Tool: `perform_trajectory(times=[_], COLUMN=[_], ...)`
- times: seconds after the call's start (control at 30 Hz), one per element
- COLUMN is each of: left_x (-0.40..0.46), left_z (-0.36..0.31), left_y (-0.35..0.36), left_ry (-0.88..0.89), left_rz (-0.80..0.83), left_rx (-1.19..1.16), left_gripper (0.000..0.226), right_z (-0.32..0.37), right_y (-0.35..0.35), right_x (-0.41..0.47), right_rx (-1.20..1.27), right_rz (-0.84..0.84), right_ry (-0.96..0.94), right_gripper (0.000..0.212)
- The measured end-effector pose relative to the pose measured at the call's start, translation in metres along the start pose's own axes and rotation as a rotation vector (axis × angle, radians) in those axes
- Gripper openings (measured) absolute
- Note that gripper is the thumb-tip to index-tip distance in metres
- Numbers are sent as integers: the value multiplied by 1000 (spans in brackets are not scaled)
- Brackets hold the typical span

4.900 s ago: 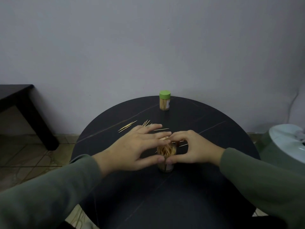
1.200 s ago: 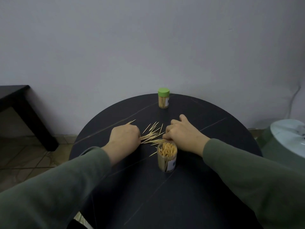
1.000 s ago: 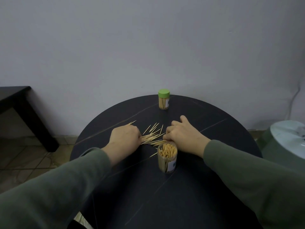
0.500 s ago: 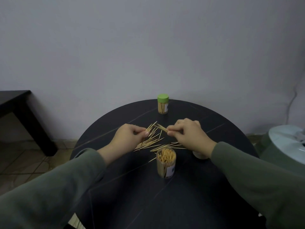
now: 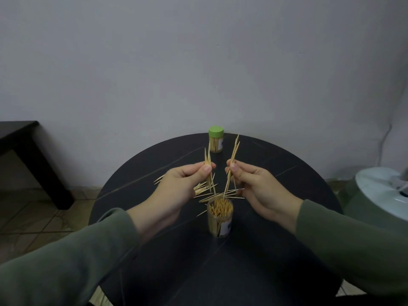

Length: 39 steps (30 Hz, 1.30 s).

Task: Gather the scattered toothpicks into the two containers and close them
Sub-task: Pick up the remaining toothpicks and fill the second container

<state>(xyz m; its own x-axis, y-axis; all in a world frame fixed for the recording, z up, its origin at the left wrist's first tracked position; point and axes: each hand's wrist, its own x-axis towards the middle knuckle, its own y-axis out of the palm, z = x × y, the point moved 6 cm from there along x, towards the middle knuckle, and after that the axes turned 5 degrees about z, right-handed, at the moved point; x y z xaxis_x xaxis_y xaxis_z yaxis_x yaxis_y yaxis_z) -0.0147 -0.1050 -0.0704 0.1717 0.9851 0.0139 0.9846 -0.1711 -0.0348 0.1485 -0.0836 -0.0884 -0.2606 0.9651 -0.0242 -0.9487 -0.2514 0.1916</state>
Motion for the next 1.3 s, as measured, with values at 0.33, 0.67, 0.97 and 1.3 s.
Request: perform_trajectory(times=[0.33,0.67,0.97,1.3], left_x=[-2,-3,-3,-2], left_z=[25,21,14,11], left_y=[12,-4,3,4], left_ry=[53,194,187,233], left_rz=[69,142,150,136], left_rx=[42,290,298,417], left_gripper=[19,22,21,12], right_z=[-21,-28,-15,-26], right_y=[17,13,5,6], right_x=[-16,-18,-14,-14], right_rx=[63,-32,-32,21], right_rz=[20,-10,-98,-73], right_ry=[-3,-33,-117,-43], right_gripper=[18,15,18,15])
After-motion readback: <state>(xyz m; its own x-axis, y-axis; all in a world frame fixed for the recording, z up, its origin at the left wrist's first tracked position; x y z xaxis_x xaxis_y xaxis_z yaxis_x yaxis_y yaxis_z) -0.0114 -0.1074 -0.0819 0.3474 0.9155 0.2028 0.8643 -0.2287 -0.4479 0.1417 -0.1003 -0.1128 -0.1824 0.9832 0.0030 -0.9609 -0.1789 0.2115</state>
